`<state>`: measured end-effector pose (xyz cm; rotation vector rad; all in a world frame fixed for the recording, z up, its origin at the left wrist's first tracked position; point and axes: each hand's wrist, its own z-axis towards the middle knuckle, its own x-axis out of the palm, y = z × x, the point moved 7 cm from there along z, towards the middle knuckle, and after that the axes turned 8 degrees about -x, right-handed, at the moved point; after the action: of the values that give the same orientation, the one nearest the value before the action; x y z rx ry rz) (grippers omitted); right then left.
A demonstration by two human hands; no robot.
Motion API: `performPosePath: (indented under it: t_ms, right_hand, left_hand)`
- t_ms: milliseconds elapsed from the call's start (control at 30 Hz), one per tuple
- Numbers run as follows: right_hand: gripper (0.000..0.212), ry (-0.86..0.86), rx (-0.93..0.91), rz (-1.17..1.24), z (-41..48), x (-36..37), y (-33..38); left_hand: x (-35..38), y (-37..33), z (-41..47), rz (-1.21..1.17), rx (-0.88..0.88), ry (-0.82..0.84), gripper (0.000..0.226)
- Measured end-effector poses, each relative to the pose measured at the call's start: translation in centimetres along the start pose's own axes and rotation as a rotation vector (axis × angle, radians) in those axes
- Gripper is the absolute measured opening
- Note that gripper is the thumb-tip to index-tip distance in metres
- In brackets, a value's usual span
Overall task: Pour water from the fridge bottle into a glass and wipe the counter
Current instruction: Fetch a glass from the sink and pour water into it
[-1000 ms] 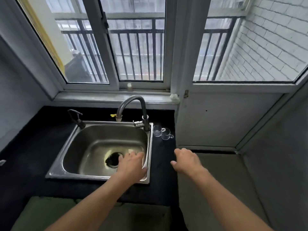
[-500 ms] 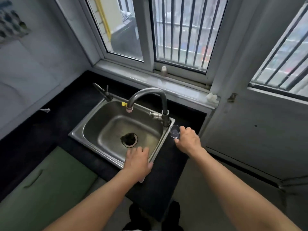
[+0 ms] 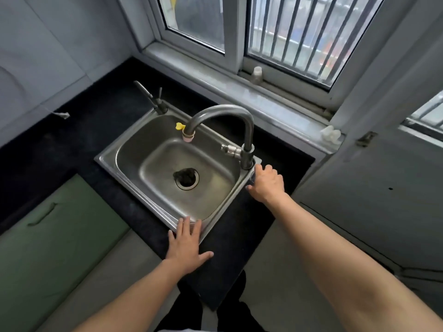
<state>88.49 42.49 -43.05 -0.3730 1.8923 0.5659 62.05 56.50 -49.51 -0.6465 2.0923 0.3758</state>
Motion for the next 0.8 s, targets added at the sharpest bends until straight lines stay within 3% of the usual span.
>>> performPosePath:
  t_ms: [433,633,700,800]
  right_hand:
    - [0.033,-0.095,-0.119,-0.046,0.8,-1.2,1.1]
    - [0.041,-0.147,-0.306,0.066,-2.4,-3.9,5.8]
    - [0.041,-0.135,-0.383,0.083,-4.1,-4.0,8.2]
    - [0.050,-0.102,-0.512,0.099,-6.5,-3.1,12.0]
  left_hand:
    - [2.5,1.5,0.4,0.021,-0.008,0.020,0.111]
    - [1.5,1.1,0.0,0.053,-0.003,0.067,0.109]
    - [0.5,0.9,-0.4,-0.042,0.002,0.073,0.099]
    - [-2.4,1.8,-0.9,-0.483,-0.048,0.012,0.057]
